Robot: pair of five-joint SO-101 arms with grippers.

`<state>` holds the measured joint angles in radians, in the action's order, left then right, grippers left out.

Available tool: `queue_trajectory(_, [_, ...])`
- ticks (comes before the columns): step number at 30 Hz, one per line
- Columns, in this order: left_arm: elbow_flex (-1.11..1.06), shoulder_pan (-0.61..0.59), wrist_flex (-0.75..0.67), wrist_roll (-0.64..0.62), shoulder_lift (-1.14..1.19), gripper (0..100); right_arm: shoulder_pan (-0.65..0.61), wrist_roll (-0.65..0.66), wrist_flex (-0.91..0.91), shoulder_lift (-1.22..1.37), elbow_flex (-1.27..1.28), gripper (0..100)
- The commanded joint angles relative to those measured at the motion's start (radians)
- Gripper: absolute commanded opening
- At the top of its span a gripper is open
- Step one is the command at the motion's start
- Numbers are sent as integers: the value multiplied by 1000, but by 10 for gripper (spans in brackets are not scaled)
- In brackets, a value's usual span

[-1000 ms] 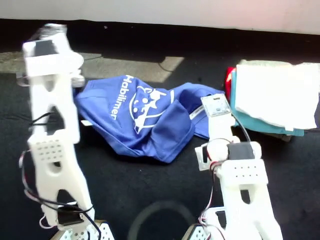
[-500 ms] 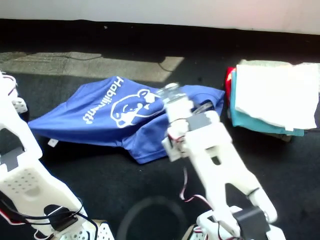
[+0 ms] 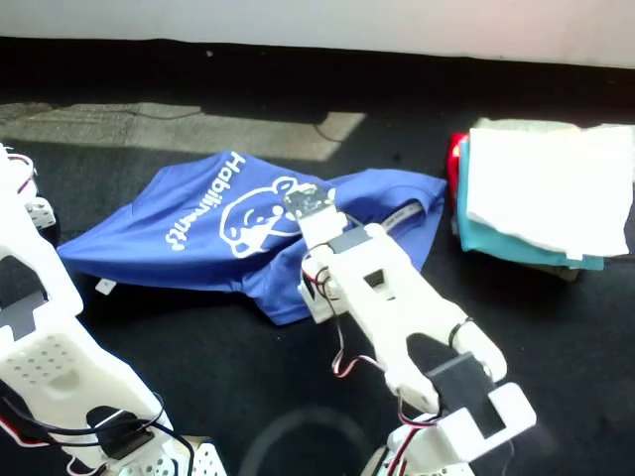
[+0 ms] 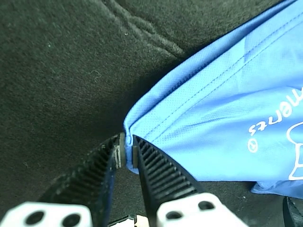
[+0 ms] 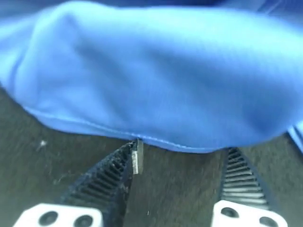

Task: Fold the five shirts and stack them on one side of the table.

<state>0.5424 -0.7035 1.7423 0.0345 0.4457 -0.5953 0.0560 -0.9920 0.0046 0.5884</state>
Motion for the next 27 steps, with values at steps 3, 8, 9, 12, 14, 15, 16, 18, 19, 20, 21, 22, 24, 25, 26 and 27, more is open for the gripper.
queue_trajectory(3, [2,-4,-9,6,-64,9,1,-5,19,2,-48,53])
queue_trajectory(8, [-7,-4,-9,8,-62,9,71,-6,13,1,-47,5])
queue_trajectory(9, [-21,-4,-9,8,-62,9,96,-3,12,-2,-47,5])
queue_trajectory(12, [-85,5,-9,25,-64,9,168,0,8,-62,-38,5])
queue_trajectory(14, [-150,13,-9,69,-71,9,208,2,-44,-150,-38,5])
queue_trajectory(15, [-177,19,-8,86,-73,9,222,2,-76,-203,-39,5])
queue_trajectory(16, [-202,22,-3,98,-74,9,234,2,-113,-260,-42,5])
queue_trajectory(18, [-243,27,-3,127,-74,9,251,12,-186,-374,-44,5])
queue_trajectory(19, [-263,27,-2,143,-74,9,252,37,-222,-426,-41,5])
queue_trajectory(20, [-285,30,-2,158,-74,9,252,68,-259,-472,-38,5])
queue_trajectory(21, [-308,31,0,176,-74,9,252,95,-297,-512,-38,5])
queue_trajectory(22, [-334,39,6,198,-74,9,254,121,-334,-547,-36,5])
queue_trajectory(24, [-401,59,17,258,-74,9,255,166,-409,-593,-36,5])
queue_trajectory(25, [-440,74,17,288,-74,9,265,187,-440,-608,-36,5])
queue_trajectory(26, [-478,91,17,328,-74,10,275,204,-463,-618,-36,5])
queue_trajectory(27, [-518,110,12,370,-74,11,292,216,-478,-622,-36,5])
